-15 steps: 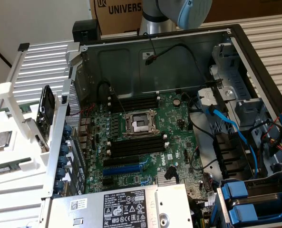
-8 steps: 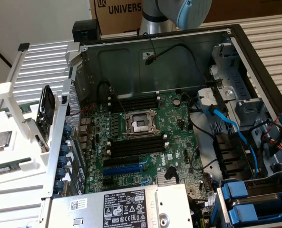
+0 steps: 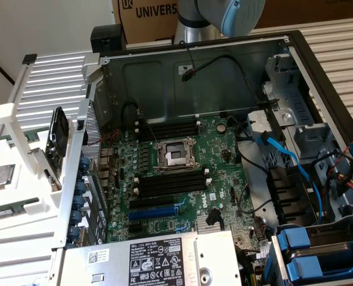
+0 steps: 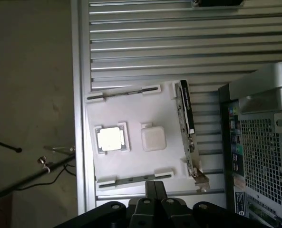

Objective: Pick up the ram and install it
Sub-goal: 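Reach for the ram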

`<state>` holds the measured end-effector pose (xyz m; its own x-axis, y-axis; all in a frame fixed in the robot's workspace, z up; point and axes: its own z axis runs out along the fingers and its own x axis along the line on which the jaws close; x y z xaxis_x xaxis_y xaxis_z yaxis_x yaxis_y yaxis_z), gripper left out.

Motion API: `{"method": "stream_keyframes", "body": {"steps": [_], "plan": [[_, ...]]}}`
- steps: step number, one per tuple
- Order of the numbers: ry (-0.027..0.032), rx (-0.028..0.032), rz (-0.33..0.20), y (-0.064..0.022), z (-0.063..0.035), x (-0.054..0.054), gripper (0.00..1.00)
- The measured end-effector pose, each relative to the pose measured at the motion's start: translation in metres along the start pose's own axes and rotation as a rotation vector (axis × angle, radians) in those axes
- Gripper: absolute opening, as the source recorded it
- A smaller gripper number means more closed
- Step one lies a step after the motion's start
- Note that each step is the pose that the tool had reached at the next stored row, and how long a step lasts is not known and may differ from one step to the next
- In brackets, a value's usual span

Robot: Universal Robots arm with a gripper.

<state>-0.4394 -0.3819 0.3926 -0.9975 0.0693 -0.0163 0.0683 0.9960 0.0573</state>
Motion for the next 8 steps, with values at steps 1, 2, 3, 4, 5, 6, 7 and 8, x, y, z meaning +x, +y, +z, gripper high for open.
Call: {"method": "stream_keyframes", "body": {"steps": [1, 2, 3, 4, 5, 6, 7, 8], "plan": [[-0.0166, 0.0023, -0.008, 0.0019, -0.0001, 0.0009, 0.11], [-0.0204, 0.0016, -0.020, 0.0021, 0.0001, 0.0009, 0.11], [-0.0240, 0.0004, -0.049, 0.0022, 0.0002, 0.0008, 0.11], [-0.0230, -0.0007, -0.086, 0.0023, 0.0001, 0.0009, 0.11], [-0.0189, -0.0027, -0.159, 0.0022, 0.0002, 0.0010, 0.11], [-0.0170, -0.0033, -0.195, 0.0022, 0.0003, 0.0010, 0.11], [-0.0157, -0.0034, -0.214, 0.0023, 0.0002, 0.0010, 0.11], [-0.0146, -0.0036, -0.232, 0.0023, 0.0002, 0.0010, 0.11]]}}
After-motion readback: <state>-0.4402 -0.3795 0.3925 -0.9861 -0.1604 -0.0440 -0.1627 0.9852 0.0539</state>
